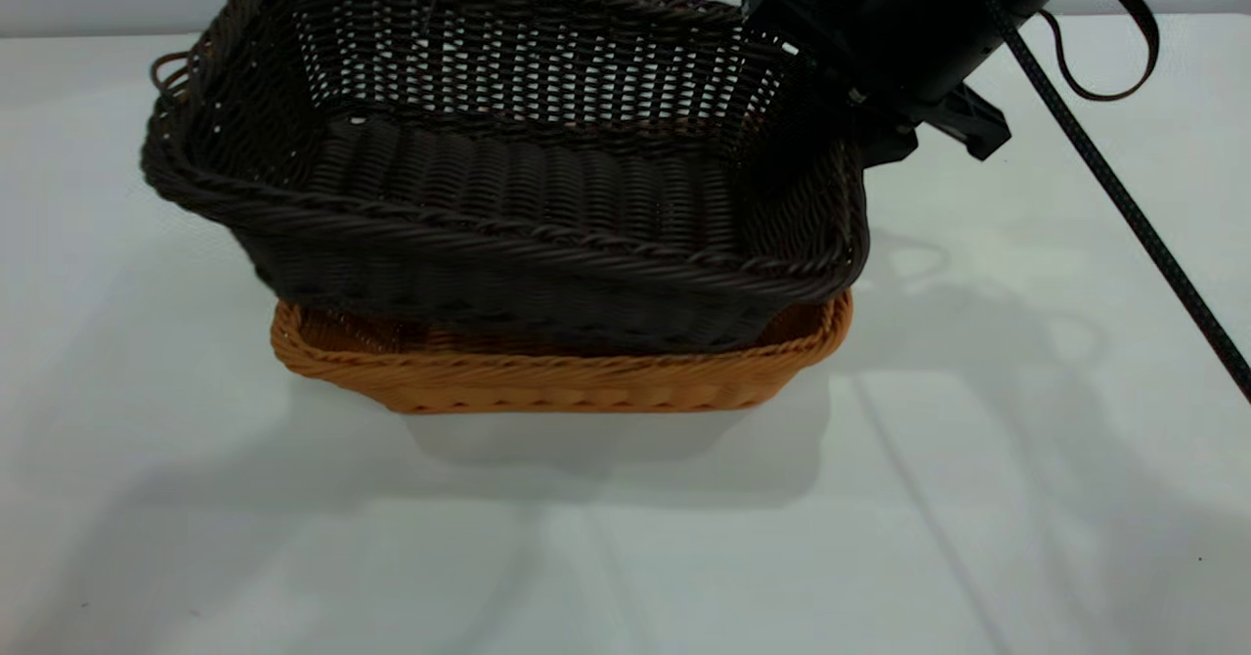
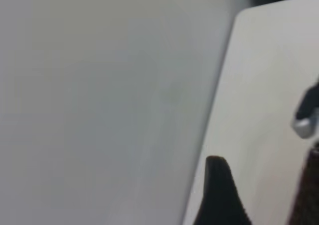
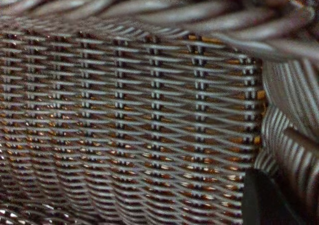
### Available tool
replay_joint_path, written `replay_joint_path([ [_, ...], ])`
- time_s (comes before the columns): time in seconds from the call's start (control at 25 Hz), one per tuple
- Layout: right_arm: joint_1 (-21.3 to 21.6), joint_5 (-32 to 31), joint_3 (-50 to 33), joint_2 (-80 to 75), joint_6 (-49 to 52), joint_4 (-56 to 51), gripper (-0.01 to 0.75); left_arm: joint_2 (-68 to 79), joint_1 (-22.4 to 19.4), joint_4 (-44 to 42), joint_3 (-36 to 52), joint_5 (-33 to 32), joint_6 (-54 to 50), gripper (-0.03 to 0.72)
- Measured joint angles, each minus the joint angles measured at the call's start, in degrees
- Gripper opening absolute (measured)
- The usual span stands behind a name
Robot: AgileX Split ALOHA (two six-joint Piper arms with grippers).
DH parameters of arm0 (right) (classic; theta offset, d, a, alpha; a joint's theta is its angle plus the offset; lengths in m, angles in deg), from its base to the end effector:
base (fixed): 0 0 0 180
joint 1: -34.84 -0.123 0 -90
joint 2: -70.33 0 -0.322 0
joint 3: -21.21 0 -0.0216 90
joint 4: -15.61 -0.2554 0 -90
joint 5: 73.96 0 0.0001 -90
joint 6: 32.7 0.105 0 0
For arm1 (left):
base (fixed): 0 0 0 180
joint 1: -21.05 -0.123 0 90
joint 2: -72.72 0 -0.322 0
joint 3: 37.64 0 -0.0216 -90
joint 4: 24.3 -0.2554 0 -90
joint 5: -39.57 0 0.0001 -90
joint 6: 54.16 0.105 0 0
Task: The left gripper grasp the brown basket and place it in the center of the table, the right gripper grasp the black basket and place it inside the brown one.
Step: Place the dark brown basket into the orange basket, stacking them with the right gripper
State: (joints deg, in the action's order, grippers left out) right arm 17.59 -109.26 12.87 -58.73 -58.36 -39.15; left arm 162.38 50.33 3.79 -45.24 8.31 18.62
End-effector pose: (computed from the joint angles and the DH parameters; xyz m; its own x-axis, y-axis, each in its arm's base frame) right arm 0.3901 0.1731 0.1129 -0.9878 0.0608 -0.1433 -0.0274 0.8383 0.5445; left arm 0.2871 -0.1904 0.4664 0.3022 0.6600 -0.6878 0.6740 0.3623 0.6438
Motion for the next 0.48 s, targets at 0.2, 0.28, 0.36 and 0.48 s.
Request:
replay_joint_path([
  [0.2, 0.11, 3.32, 0.04, -1.01, -0.32, 3.41, 0.085, 0.00, 0.00, -0.16, 0.00, -2.61, -0.04, 0.432],
  [0.28, 0.11, 3.88, 0.04, -1.09, -0.55, 3.41, 0.088, 0.00, 0.00, -0.21, 0.00, -2.68, -0.04, 0.432],
  [0.36, 0.11, 4.26, 0.04, -1.09, -1.05, 3.47, 0.095, 0.00, 0.00, -0.21, 0.00, -2.72, -0.04, 0.432],
  [0.48, 0.11, 4.19, 0.04, -1.09, -1.24, 3.47, 0.143, 0.00, 0.00, -0.21, 0.00, -2.83, -0.04, 0.431],
])
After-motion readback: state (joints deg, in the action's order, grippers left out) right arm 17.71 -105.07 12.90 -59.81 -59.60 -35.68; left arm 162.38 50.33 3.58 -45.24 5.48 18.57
